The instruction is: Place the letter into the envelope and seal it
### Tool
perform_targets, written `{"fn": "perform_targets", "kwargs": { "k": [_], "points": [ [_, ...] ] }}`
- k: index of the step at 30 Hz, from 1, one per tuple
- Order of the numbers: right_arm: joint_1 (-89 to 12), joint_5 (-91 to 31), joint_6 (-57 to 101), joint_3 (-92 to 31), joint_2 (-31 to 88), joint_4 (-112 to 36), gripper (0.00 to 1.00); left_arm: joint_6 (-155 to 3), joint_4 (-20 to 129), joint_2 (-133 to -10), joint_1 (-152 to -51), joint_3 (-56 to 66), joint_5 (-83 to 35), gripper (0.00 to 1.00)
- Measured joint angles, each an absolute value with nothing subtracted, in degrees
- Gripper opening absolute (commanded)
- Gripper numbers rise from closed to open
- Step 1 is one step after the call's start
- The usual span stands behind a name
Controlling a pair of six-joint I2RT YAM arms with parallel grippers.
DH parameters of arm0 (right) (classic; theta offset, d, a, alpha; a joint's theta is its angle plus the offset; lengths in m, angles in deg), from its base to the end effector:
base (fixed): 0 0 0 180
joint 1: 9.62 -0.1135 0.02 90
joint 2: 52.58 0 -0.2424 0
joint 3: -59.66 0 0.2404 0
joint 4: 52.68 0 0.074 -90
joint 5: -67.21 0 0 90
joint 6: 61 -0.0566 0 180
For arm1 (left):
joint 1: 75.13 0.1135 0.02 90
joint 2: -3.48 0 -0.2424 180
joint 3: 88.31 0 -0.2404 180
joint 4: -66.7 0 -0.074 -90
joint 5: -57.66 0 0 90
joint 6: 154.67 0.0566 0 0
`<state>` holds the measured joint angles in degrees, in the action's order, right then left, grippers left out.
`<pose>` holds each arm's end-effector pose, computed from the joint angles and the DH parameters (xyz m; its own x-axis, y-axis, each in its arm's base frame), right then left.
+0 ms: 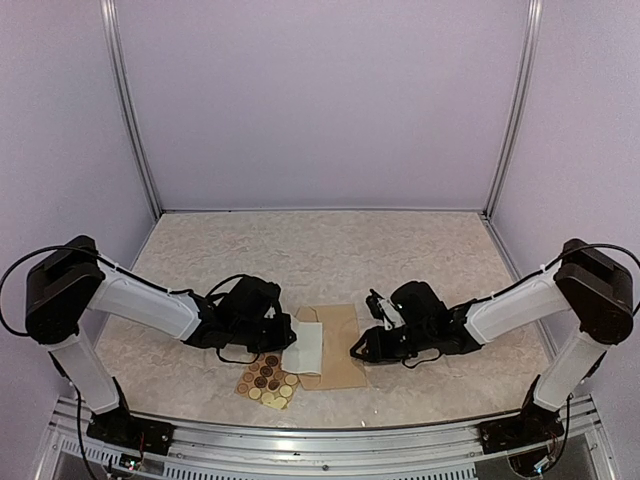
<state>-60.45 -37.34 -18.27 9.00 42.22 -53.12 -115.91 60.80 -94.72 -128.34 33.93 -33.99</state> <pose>0.1822 0.2461 0.0987 -0.9316 -0.0178 -0.3631 -0.2665 0.7127 0.6488 0.1976 -0.2614 0.1030 -0.8862 -0.1165 -0.4485 0.1559 0.8365 -0.5253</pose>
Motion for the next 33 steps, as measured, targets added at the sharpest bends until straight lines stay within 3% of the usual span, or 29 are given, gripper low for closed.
{"fn": "perform_targets", "kwargs": {
  "k": [33],
  "points": [
    [-60.8, -38.4, -18.9, 3.7, 48.2, -54.0, 0.30, -118.9, 60.8, -89.1, -128.4, 38.8, -35.8, 0.00]
  ]
}}
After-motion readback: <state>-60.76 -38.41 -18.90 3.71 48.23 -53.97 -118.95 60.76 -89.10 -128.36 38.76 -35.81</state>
